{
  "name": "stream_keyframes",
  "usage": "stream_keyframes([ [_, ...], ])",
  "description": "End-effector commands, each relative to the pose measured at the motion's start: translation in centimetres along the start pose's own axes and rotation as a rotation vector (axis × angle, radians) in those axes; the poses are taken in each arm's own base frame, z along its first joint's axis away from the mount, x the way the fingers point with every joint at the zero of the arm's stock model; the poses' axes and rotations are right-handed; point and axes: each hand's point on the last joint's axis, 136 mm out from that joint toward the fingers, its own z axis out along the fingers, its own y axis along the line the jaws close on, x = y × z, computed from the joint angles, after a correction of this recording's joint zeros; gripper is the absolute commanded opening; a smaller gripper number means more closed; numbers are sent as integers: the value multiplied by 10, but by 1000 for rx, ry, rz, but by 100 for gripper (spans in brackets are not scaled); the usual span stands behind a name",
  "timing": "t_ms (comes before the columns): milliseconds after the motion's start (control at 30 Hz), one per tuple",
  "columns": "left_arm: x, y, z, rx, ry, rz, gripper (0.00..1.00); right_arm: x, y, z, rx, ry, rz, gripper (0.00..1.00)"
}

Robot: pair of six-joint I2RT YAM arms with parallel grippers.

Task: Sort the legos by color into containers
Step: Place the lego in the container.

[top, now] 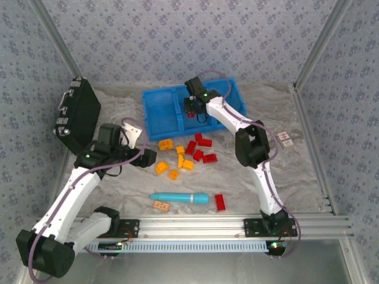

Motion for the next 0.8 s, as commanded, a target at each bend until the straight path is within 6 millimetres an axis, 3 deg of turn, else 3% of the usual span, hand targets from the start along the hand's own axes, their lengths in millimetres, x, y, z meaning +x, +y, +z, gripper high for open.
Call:
stream_keyframes([
  [0,-5,1,-7,-16,-41,33,100,-4,-12,4,56,15,-40,31],
  [167,-3,1,-4,-9,-29,31,100,-4,-14,8,68,18,-61,39],
  [333,-3,1,-4,-9,-24,33,100,-8,-12,-8,70,0,-82,49],
  [533,-6,2,-11,-25,-45,45,100,-8,-7,-51,60,-43,-127,54],
  [633,-9,2,-14,-33,-60,52,100,-3,-10,-85,47,-78,-152,54],
  [767,-9,1,-15,-28,-64,49,100,20,-16,-126,0,-84,-158,57],
])
